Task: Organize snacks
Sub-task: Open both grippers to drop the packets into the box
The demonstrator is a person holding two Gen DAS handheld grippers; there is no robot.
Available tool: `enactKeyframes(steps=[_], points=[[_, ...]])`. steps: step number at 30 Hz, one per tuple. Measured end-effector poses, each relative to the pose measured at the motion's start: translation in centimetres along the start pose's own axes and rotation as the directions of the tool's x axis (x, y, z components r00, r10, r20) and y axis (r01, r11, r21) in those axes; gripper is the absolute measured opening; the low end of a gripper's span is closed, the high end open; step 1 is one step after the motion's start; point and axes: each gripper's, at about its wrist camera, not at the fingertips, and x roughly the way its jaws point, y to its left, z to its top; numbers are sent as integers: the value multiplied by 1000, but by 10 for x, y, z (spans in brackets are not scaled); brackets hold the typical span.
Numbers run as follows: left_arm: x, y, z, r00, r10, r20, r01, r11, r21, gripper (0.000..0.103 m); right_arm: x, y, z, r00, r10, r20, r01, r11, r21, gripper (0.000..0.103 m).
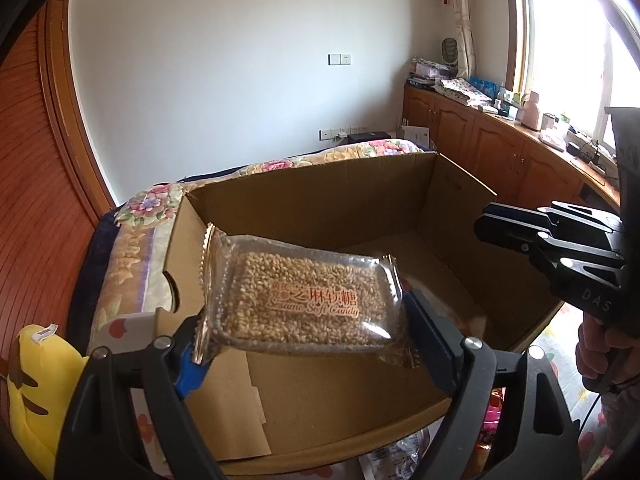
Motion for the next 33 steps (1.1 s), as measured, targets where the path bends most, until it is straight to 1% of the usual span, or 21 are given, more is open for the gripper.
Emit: enactKeyframes(steps=[5,7,10,18,22,26,29,33], points=[[-1,-5,-1,1000,4,-6,-4,1000,20,88,-7,5,0,1000,17,-7,-17,1000,-16,18],[-2,-3,0,1000,-6,-6,6,1000,3,91,-12,8,0,1000,19,-5,-19,1000,-25,19],[0,-3,4,1000,-20,-18,20,1000,-19,91,-18,10,1,1000,29,-8,-29,999,-29,19],[-12,-4,8,1000,4,24,-4,1000,-17,92,-37,15,3,1000,12,-2,-12,998,-61,19],[-27,-8,3,999,0,40,1,1000,-5,92,-48,17,3,1000,11,2,-11,998,-59,19],[-50,-10,-9,998,-3,58,3,1000,1,92,-64,23,1,1000,11,5,-11,998,-61,19],[-64,-10,-21,999,-16,51,16,1000,-3,92,-80,28,-4,1000,8,3,-8,998,-60,20],[-82,-10,-34,999,-17,51,17,1000,2,92,-101,34,-12,1000,-5,-3,5,999,-52,19]])
